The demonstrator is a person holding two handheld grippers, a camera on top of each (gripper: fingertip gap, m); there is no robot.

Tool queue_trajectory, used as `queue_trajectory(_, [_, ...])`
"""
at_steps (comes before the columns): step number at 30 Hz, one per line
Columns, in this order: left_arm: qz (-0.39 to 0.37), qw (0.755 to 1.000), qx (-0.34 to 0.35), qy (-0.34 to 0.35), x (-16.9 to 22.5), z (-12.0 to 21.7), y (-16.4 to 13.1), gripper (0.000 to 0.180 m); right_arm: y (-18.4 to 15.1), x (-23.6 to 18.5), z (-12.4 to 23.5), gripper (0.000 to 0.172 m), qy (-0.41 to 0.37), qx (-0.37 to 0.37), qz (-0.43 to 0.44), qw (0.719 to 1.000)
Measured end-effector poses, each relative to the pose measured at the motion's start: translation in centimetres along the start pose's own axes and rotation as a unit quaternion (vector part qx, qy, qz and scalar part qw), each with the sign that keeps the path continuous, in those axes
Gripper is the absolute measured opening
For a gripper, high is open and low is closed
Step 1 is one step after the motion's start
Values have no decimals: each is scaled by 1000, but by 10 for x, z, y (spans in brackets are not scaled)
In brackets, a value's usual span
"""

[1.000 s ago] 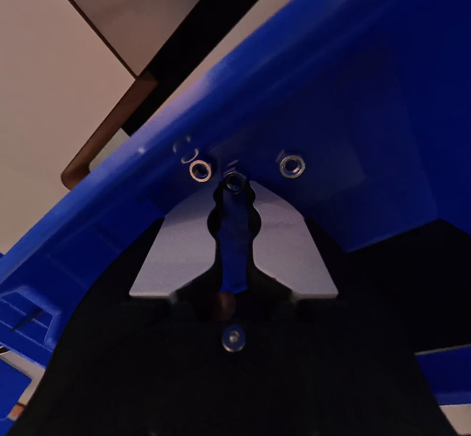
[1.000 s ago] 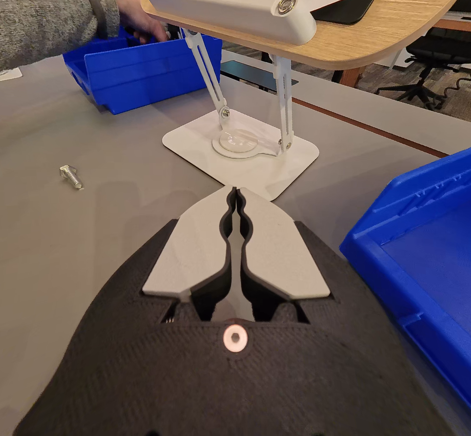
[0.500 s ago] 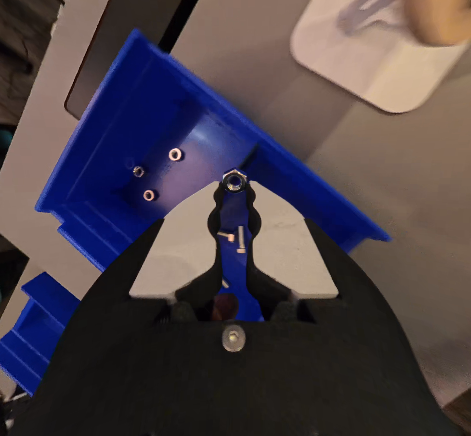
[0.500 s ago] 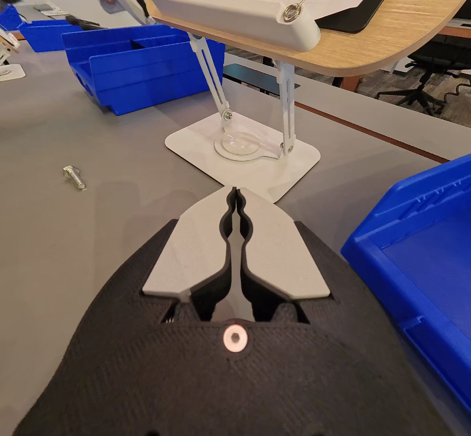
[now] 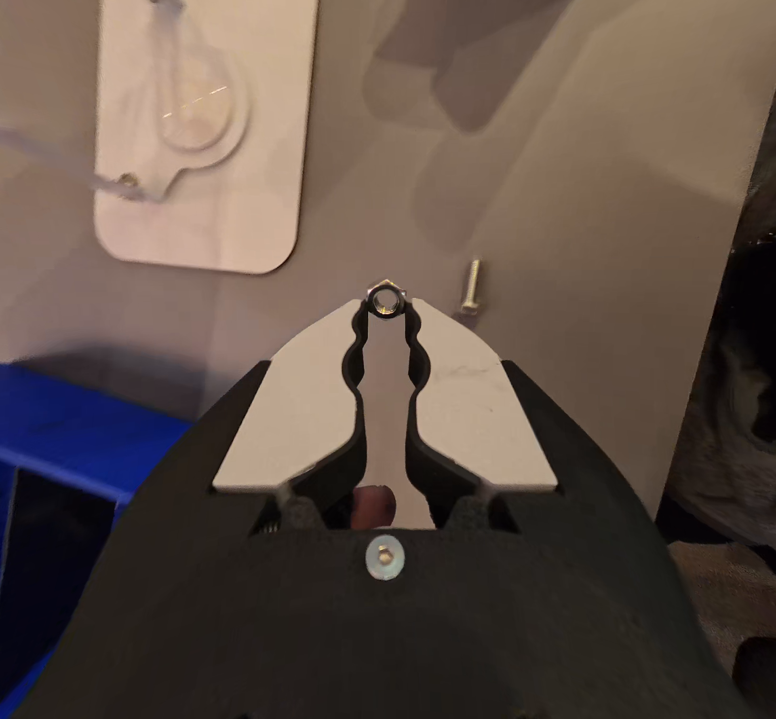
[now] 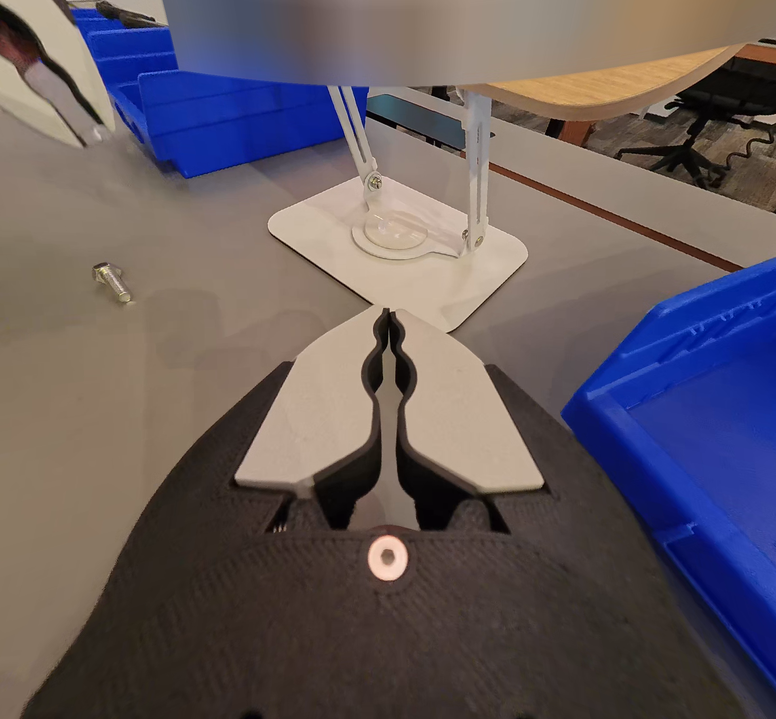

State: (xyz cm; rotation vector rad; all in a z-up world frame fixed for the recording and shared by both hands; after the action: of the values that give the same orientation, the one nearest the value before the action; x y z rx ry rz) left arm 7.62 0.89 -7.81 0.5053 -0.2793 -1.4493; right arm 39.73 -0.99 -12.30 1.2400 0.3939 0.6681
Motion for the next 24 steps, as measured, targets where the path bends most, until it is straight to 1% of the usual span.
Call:
queue_trajectory(6, [-31, 997, -27, -59, 16, -59, 21, 16, -2, 1, -1, 0, -3, -6, 1, 1000])
queue_trajectory(9, [-46, 995, -37, -76, 24, -75, 29, 16, -2, 1, -1, 0, -2, -8, 2, 1000])
queue_trajectory(18, [-76, 991, -78, -80, 38, -108, 33, 16, -1, -1, -1, 0, 1, -7, 4, 1000])
queue_trajectory(21, [-77, 990, -77, -85, 40, -109, 35, 16, -1, -1, -1, 0, 1, -7, 4, 1000])
queue_trajectory(23, [-72, 989, -76, -103, 42, -109, 35, 17, -1, -1, -1, 0, 0, -7, 4, 1000])
queue_trajectory(24, [-67, 989, -72, -108, 43, -108, 35, 21, -1, -1, -1, 0, 0, -7, 4, 1000])
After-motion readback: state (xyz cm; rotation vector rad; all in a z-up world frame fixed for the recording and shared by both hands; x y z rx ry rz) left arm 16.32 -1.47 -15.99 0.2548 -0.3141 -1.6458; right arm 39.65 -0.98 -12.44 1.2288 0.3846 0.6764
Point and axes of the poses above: each gripper's, where its closed fingertips meet, z back along the fingers, y out of its top, x = y × z across the jaws, the point moved 8 cm from there along z, back along the fingers, and after that the axes turned 2 degrees about z, right-handed, at the moved point
